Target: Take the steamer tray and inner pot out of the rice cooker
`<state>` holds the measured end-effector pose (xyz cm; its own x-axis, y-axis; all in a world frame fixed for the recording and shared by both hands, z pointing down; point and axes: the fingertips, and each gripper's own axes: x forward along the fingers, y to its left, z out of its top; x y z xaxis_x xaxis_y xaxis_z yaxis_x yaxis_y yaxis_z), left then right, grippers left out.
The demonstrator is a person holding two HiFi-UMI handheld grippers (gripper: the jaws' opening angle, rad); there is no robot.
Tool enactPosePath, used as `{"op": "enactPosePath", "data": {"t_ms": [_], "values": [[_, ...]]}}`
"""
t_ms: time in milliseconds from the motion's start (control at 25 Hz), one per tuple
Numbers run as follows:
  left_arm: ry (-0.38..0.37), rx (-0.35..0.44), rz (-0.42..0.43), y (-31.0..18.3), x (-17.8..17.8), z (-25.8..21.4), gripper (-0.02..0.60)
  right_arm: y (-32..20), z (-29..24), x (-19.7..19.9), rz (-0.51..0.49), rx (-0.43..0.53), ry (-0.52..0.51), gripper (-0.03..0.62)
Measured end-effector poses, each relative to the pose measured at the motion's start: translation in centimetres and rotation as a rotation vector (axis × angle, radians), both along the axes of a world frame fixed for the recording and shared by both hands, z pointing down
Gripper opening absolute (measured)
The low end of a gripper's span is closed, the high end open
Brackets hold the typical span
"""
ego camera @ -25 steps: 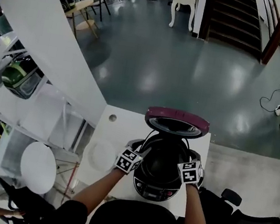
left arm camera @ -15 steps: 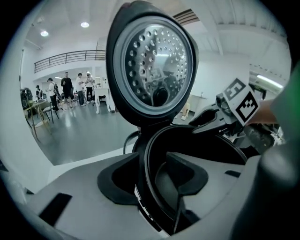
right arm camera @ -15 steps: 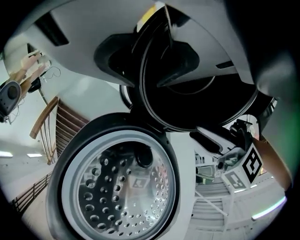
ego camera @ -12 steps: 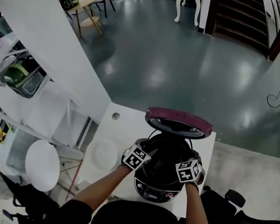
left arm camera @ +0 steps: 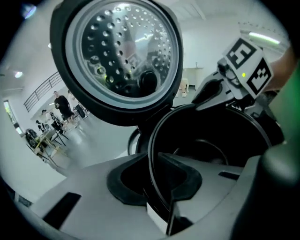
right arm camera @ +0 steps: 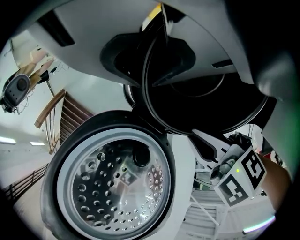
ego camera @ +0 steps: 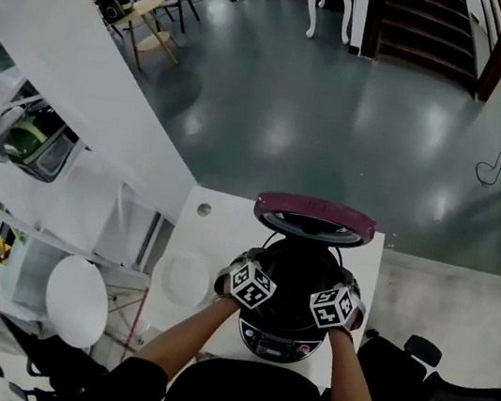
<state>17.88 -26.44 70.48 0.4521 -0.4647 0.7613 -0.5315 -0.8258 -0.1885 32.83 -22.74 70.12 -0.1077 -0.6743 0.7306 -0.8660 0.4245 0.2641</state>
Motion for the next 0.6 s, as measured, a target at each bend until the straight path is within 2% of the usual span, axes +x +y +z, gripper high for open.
{"op": "enactPosePath", "data": {"t_ms": [160, 240, 600], "values": [[0.031, -0.056, -0.054, 0.2, -0.2, -0.2, 0.051, 0.3, -0.5, -0.1, 0.015, 0.02, -0.018, 0.052], [0.03, -0.055, -0.052, 0.4, -0.2, -0.7, 0.052, 0.2, -1.1, -0.1, 0.024, 0.037, -0.028, 0.052], [0.119, -0.036, -0.125, 0.4, -0.4, -2.7, 0.046, 0.2, -2.5, 0.3, 0.061, 0.049, -0.128, 0.044]]}}
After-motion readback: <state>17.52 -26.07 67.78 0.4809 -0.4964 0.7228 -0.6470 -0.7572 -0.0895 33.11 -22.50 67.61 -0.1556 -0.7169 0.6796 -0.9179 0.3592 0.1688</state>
